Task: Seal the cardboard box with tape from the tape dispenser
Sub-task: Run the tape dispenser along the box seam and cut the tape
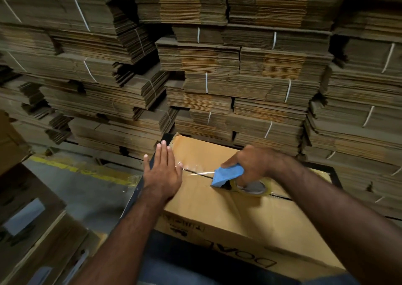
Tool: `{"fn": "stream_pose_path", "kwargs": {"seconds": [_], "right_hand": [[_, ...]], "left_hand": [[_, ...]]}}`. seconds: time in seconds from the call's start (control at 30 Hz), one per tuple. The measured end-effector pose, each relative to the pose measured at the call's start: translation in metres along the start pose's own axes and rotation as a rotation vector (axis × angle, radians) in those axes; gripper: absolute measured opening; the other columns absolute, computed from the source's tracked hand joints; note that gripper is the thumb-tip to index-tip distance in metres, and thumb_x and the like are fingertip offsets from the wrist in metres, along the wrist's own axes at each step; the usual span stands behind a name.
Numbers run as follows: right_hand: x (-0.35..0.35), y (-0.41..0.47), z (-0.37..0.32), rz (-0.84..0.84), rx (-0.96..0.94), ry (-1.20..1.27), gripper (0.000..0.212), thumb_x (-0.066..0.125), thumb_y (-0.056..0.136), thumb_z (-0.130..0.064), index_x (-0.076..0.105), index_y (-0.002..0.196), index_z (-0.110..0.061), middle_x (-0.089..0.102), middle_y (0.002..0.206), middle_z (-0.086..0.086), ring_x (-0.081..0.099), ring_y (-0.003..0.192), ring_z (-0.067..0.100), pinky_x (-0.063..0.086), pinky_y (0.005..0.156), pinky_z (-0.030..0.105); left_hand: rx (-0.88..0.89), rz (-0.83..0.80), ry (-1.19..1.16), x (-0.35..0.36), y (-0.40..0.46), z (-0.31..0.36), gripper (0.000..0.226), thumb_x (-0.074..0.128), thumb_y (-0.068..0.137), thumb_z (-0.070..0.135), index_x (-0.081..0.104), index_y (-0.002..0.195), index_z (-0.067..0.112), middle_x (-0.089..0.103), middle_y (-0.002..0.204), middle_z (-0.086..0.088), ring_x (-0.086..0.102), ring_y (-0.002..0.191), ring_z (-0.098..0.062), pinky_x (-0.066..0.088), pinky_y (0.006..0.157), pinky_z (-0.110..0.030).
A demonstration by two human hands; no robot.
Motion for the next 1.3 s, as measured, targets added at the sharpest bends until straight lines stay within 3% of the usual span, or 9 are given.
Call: {"fn": "stream_pose_path", "kwargs": {"seconds": [0.1,0.3,0.37,0.53,0.7,0.87,1.07,1.2,1.3], "right_hand": [[0.002,0.0,0.0,0.006,0.015,-0.004,0.073,0.064,0.07,-0.055,0.047,0.141,-0.048,0.063,0.13,-0.011,0.057,0.115,0.017,0.053,0.089,0.038],[0.005,-0.001,-0.002,0.051,0.024,-0.025,0.071,0.065,0.073,-0.055,0.047,0.141,-0.048,0.063,0.129,-0.013,0.058,0.113,0.015,0.051,0.082,0.035],[0.005,-0.001,-0.003,0.062,0.019,-0.028,0.07,0.065,0.073,-0.055,0.048,0.141,-0.047,0.064,0.127,-0.013,0.059,0.111,0.015,0.052,0.082,0.035],[0.005,0.001,-0.001,0.058,0.019,-0.027,0.075,0.065,0.069,-0.058,0.048,0.141,-0.046,0.064,0.129,-0.011,0.06,0.111,0.017,0.054,0.086,0.038],[0.004,0.0,-0.001,0.038,0.014,-0.021,0.072,0.067,0.073,-0.055,0.047,0.142,-0.046,0.06,0.133,-0.012,0.056,0.116,0.016,0.052,0.09,0.04],[0.007,0.0,-0.001,0.001,0.014,-0.039,0.074,0.064,0.074,-0.057,0.041,0.143,-0.05,0.057,0.136,-0.009,0.056,0.115,0.019,0.052,0.09,0.041],[0.023,-0.045,0.035,0.12,-0.032,-0.013,0.07,0.059,0.081,-0.058,0.035,0.146,-0.052,0.064,0.112,-0.008,0.058,0.097,0.016,0.052,0.076,0.037],[0.039,-0.079,0.074,0.068,0.054,0.061,0.07,0.058,0.081,-0.064,0.032,0.145,-0.057,0.064,0.112,-0.009,0.054,0.091,0.009,0.052,0.078,0.036],[0.033,-0.077,0.065,0.046,0.06,0.027,0.067,0.06,0.083,-0.057,0.036,0.145,-0.055,0.062,0.126,-0.012,0.053,0.1,0.01,0.045,0.074,0.031]], "left_hand": [[0.094,-0.018,0.043,-0.001,-0.014,0.018,0.068,0.005,0.1,0.047,-0.009,0.155,0.01,-0.015,0.163,-0.011,-0.013,0.15,-0.024,0.005,0.12,-0.055],[0.485,-0.073,0.022,0.005,-0.055,0.055,0.071,-0.004,0.093,0.052,-0.007,0.155,0.017,-0.011,0.164,-0.002,-0.012,0.15,-0.015,0.002,0.123,-0.045],[0.516,-0.067,0.03,0.004,-0.057,0.06,0.073,-0.006,0.092,0.053,-0.004,0.155,0.018,-0.007,0.165,0.0,-0.009,0.151,-0.012,0.003,0.123,-0.044],[0.433,-0.056,0.011,0.0,-0.042,0.063,0.063,0.008,0.101,0.048,-0.002,0.157,0.021,-0.005,0.165,0.004,-0.004,0.15,-0.009,0.004,0.123,-0.041],[0.136,-0.007,-0.091,0.001,-0.039,0.043,0.064,0.006,0.102,0.051,-0.003,0.156,0.018,-0.006,0.165,0.0,-0.005,0.151,-0.012,0.001,0.123,-0.038],[-0.026,-0.007,-0.108,0.0,-0.029,0.058,0.073,0.005,0.099,0.057,-0.006,0.156,0.012,-0.009,0.165,-0.006,-0.006,0.151,-0.018,0.002,0.123,-0.039],[-0.099,-0.026,-0.057,0.003,-0.023,0.064,0.081,0.005,0.096,0.064,-0.009,0.155,0.011,-0.012,0.164,-0.008,-0.007,0.151,-0.02,0.002,0.123,-0.039],[-0.091,-0.01,-0.012,0.006,-0.025,0.066,0.083,0.004,0.095,0.066,-0.01,0.155,0.011,-0.012,0.164,-0.008,-0.007,0.151,-0.021,0.002,0.122,-0.039],[-0.104,-0.01,0.019,0.007,-0.021,0.065,0.083,0.005,0.095,0.067,-0.01,0.155,0.012,-0.012,0.164,-0.008,-0.006,0.151,-0.021,0.002,0.122,-0.039]]}}
Point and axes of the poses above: each hand's wrist, its own y-axis towards the middle knuckle, its own x-axis out of the palm, z = x × y, the point moved 2 cm from there along y, towards the middle knuckle
